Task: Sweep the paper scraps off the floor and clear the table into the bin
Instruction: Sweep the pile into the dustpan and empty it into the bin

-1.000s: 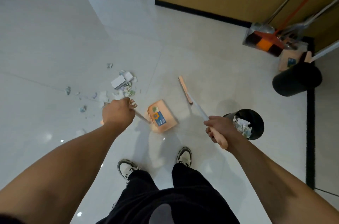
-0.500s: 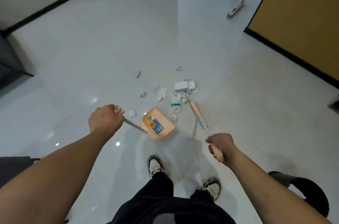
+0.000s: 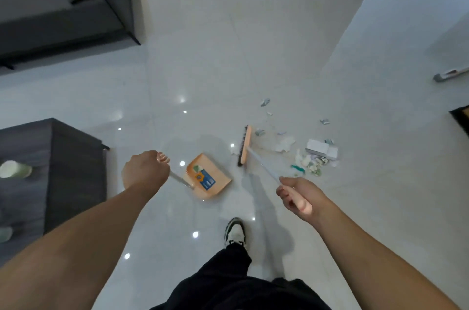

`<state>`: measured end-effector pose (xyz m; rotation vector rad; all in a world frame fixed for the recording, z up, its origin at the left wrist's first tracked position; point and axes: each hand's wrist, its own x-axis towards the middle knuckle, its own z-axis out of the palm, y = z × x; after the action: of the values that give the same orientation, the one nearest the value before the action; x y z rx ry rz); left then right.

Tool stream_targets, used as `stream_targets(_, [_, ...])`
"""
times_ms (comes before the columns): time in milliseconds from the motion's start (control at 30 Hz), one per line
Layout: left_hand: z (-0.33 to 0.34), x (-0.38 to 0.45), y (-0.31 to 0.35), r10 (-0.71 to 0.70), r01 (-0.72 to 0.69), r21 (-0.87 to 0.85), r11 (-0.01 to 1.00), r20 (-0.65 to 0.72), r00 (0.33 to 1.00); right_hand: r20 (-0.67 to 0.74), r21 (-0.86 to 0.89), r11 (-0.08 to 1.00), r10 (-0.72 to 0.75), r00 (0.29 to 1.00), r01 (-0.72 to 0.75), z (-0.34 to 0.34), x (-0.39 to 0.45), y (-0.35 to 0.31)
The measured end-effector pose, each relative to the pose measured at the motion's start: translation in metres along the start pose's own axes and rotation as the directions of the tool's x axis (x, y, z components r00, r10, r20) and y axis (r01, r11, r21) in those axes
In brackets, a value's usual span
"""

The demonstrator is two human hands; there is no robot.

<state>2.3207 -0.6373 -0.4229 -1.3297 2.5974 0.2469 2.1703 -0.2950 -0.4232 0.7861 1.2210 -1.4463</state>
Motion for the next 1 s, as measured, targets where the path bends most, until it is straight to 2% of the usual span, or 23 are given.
stream_targets(100, [0.006, 0.009, -0.036, -0.088, 0.088, 0.013, 0.996, -0.018, 0.996, 0.098, 0.115, 0.986, 0.114, 0.989, -0.125, 0.026, 0.031, -0.002])
stream_targets(200, [0.013, 0.015, -0.052, -0.104, 0.103, 0.032, 0.994, 0.019, 0.994, 0.09, 0.041, 0.981, 0.186, 0.978, -0.19, 0.034, 0.056, 0.001])
stream_targets(267, [0.017, 0.021, -0.054, -0.099, 0.097, 0.056, 0.994, 0.021, 0.995, 0.047, -0.014, 0.983, 0.183, 0.982, -0.182, 0.03, 0.063, -0.001])
stream_targets(567, [-0.006, 0.069, 0.016, -0.048, 0.047, 0.063, 0.997, 0.024, 0.999, -0.127, -0.105, 0.995, -0.007, 0.992, -0.006, -0.011, 0.037, -0.072])
stream_targets(733, [-0.005, 0.079, 0.083, -0.042, 0.043, -0.036, 0.998, 0.022, 0.999, -0.073, -0.118, 0.992, -0.046, 0.996, 0.037, -0.028, 0.033, -0.135])
stream_targets(900, [0.0, 0.081, 0.145, -0.018, 0.018, 0.027, 0.999, 0.006, 1.0, -0.054, -0.359, 0.916, -0.211, 0.976, 0.178, -0.018, 0.059, -0.213])
stream_targets(1000, [0.006, 0.086, 0.171, -0.028, 0.028, 0.044, 0.999, 0.008, 1.0, -0.057, -0.58, 0.779, -0.329, 0.943, 0.237, -0.013, 0.095, -0.255])
